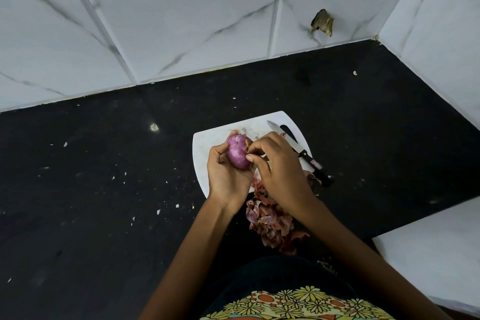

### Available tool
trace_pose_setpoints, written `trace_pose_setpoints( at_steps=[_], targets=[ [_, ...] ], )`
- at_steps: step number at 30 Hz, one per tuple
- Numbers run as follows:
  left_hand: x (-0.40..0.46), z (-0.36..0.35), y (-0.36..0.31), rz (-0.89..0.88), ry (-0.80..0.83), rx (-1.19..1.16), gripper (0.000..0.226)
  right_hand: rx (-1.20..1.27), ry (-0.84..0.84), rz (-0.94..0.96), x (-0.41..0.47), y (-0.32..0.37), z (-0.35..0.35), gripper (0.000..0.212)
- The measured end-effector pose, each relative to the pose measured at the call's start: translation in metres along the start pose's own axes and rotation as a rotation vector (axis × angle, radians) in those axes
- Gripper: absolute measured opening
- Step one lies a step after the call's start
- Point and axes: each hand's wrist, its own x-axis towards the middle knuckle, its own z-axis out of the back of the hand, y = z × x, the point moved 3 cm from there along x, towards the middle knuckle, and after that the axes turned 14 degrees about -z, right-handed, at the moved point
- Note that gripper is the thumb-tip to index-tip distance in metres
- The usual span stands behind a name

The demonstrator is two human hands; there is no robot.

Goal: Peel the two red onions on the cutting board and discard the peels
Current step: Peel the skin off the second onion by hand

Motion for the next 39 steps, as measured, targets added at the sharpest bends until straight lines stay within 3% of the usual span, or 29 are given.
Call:
trace_pose_setpoints(
  at_steps=[7,12,19,24,30,39],
  targets=[
    [0.001,0.002,0.001,0.027,-0.016,0.033,0.024,0.080,0.115,-0.043,-0.002,-0.005,-0.008,0.010],
    [0.003,0.004,0.000,0.024,-0.014,0.059,0.026,0.334,-0.021,-0.181,-0.003,-0.010,0.001,0.007],
    [0.005,0.006,0.001,0.008,-0.025,0.043,0.026,0.176,-0.123,0.029,-0.006,-0.005,0.003,0.013],
    [0.005,0.004,0.001,-0.058,-0.031,0.057,0.025,0.143,-0.156,0.058,-0.006,-0.003,0.003,0.011],
    [0.007,0.006,0.002,-0.118,-0.036,0.127,0.023,0.149,-0.100,0.005,-0.002,0.001,0.005,0.007],
    [0.007,0.006,0.001,-0.178,-0.026,0.221,0.024,0.179,0.121,-0.176,0.002,0.004,0.001,0.010]
  ],
)
